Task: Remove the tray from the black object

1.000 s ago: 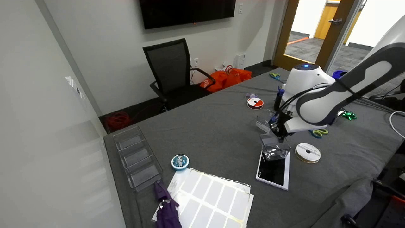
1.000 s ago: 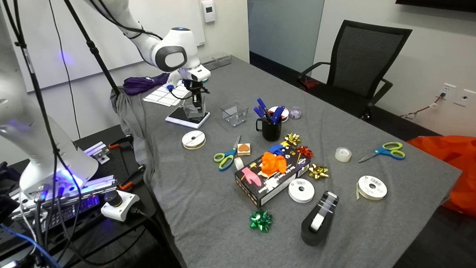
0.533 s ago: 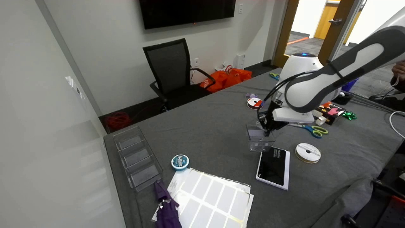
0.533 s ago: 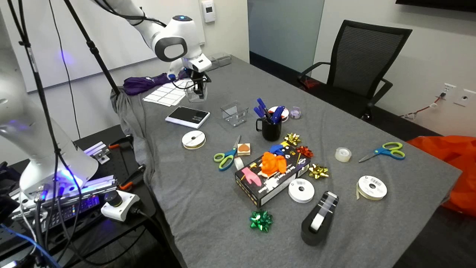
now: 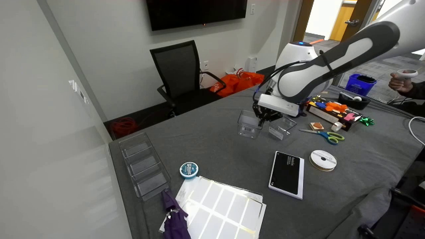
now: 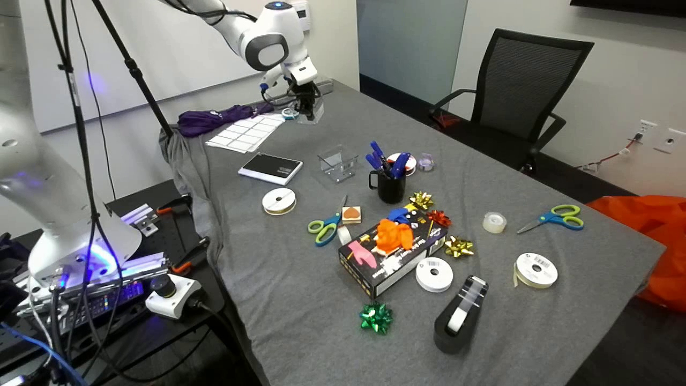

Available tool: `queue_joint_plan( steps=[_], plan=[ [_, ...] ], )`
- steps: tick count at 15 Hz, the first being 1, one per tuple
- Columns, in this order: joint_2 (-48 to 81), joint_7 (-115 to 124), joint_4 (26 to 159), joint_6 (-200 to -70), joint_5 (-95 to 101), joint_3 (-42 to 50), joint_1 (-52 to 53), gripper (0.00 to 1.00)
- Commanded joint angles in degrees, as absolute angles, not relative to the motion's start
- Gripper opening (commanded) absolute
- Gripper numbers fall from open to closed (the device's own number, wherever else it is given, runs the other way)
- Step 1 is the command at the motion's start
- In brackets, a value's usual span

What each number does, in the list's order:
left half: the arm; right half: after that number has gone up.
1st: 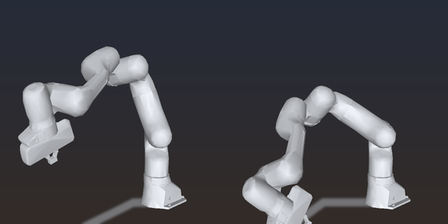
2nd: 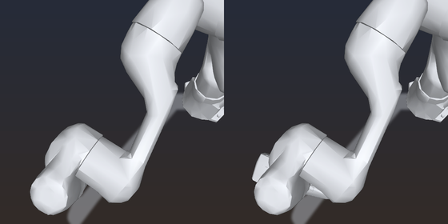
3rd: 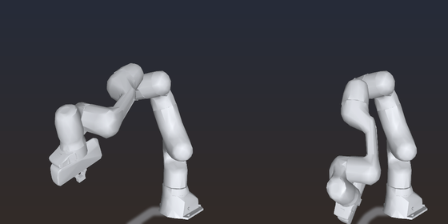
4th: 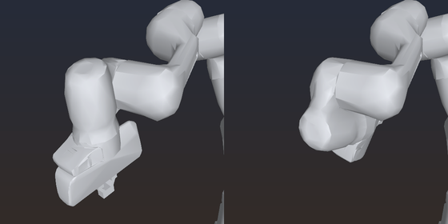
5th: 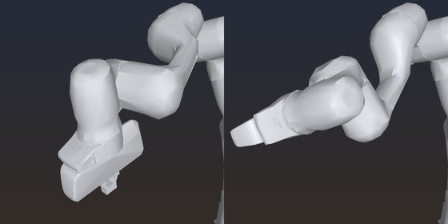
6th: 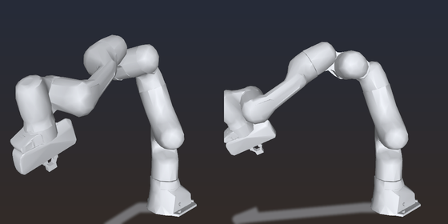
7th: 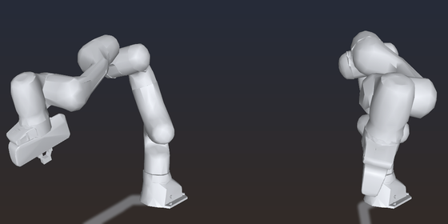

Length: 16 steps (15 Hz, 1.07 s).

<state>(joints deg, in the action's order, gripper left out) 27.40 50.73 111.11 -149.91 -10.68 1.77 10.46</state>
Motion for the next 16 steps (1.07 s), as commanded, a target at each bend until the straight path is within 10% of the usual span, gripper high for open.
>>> queue_joint_plan(
  steps=[1, 8, 9, 16],
  plan=[
    [36.0, 62.17, 101.2, -145.86, -6.38, 6.46, 13.83, 0.01],
    [45.16, 77.99, 90.68, -132.48, -3.89, 7.9, 13.69, 0.01],
    [45.44, 78.58, 90.21, -132.31, -4.03, 7.39, 13.24, 0.29],
    [40.09, 75.83, 94.04, -136.05, -4.62, 4.7, 11.3, 0.7]
  ],
)
